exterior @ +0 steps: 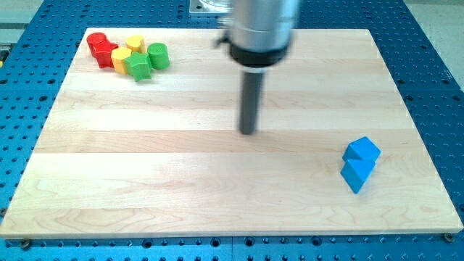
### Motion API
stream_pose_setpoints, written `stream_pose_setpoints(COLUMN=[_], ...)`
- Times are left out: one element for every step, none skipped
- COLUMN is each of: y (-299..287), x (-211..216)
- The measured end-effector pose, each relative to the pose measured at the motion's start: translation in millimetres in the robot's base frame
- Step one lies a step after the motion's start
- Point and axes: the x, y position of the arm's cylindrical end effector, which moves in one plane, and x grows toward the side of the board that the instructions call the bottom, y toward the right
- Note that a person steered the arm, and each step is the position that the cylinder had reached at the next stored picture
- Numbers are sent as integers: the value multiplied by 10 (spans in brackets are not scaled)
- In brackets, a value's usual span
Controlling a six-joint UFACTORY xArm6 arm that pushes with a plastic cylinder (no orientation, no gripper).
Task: Push the green star into the blue blocks
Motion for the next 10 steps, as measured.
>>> stream_pose_setpoints(y=[-1170, -1455, -1969, -2418, -2492, -2498, -2044, -1214, -1574, -1744], x=[-92, -103, -201, -442, -877, -1145, -1194, -1175, -903, -1250])
